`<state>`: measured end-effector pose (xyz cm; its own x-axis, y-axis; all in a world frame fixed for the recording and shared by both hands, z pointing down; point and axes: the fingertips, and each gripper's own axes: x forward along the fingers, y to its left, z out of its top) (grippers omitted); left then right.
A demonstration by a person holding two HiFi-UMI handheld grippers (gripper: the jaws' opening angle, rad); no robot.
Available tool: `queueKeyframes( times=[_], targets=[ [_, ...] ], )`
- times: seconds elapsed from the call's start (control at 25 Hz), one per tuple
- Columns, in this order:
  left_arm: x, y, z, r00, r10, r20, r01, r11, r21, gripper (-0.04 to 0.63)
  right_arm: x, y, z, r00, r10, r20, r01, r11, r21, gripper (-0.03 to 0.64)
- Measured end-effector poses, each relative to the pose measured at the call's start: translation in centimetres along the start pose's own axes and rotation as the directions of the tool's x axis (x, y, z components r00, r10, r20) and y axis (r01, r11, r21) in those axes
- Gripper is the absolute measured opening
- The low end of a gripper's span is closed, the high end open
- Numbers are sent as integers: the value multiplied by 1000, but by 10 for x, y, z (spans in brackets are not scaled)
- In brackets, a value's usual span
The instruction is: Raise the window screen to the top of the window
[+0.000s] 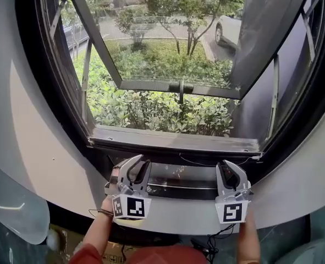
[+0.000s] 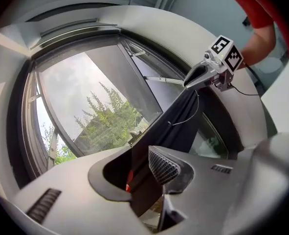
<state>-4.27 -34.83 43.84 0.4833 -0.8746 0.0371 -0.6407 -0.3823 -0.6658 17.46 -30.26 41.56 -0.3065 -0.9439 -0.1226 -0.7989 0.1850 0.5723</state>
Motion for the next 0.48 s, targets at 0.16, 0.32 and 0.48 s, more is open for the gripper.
queueKeyframes(
  times=[0.16,0.32,0.48],
  targets=[
    [9,-8,-8,997,-62,-41,66,992,103,132,6,11,-15,993,90,-78,-101,983,-150,101],
    [17,-12,-16,990,-107,-90,123,972,201,150,11,15,-28,984,116,-137,-148,956,-254,137],
    [25,-15,-24,980,-151,-130,179,955,237,163,17,16,-44,970,128,-208,-191,930,-315,170]
  ],
)
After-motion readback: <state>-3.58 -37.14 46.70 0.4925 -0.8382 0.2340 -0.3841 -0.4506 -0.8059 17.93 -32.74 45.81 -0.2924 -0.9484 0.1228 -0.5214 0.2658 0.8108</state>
